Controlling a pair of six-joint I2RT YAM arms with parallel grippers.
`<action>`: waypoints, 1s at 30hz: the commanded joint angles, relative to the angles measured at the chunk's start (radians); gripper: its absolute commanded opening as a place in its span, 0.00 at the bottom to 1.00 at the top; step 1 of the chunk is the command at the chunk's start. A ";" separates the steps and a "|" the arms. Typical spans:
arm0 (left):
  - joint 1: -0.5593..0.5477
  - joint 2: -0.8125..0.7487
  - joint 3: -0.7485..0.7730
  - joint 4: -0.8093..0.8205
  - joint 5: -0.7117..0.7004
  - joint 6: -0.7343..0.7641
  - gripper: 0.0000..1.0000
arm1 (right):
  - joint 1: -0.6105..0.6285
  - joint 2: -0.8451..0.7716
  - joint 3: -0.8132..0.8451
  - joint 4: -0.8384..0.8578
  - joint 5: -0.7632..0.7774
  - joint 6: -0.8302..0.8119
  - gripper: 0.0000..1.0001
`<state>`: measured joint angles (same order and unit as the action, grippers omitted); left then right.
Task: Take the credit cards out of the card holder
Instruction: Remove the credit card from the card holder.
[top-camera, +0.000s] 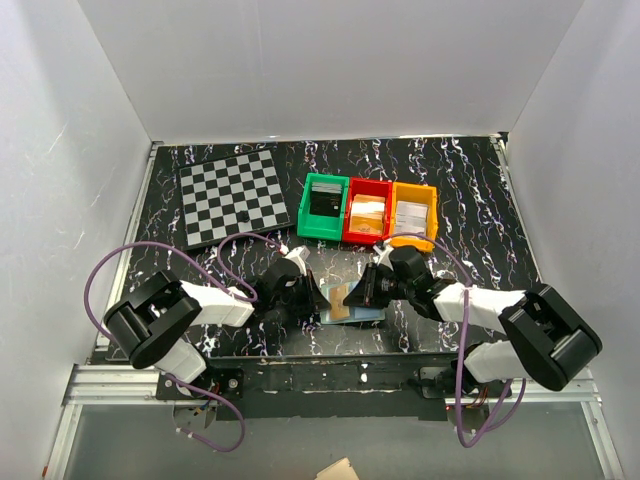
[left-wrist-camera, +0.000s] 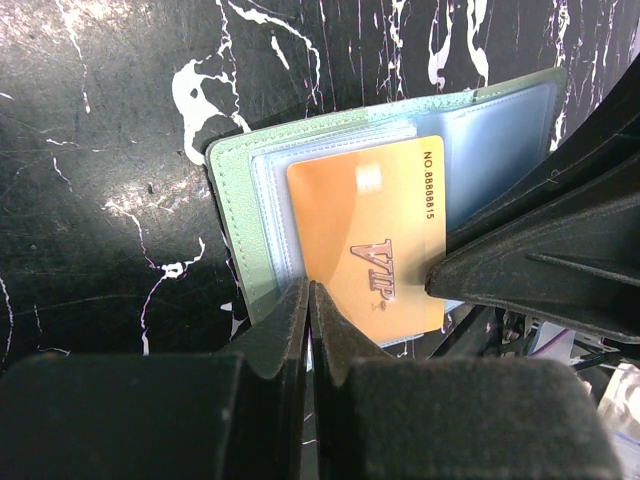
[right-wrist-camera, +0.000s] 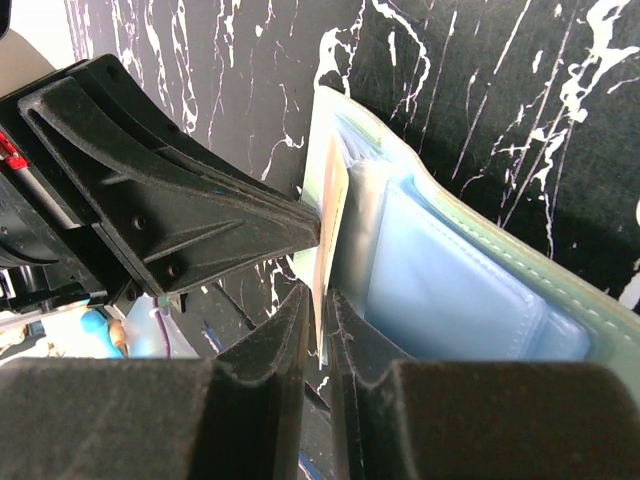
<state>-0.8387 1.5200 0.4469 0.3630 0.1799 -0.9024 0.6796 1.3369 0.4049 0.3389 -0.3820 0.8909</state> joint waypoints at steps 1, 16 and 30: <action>-0.007 0.045 -0.042 -0.133 -0.020 0.016 0.00 | -0.009 -0.035 -0.009 0.026 -0.021 -0.003 0.20; -0.005 0.055 -0.034 -0.101 0.001 0.031 0.00 | -0.022 -0.025 -0.006 0.037 -0.058 -0.003 0.33; -0.008 0.080 -0.019 -0.047 0.058 0.034 0.00 | -0.022 0.004 0.005 0.061 -0.071 0.008 0.33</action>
<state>-0.8387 1.5532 0.4461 0.4187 0.2256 -0.8982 0.6601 1.3373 0.3943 0.3401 -0.4255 0.8890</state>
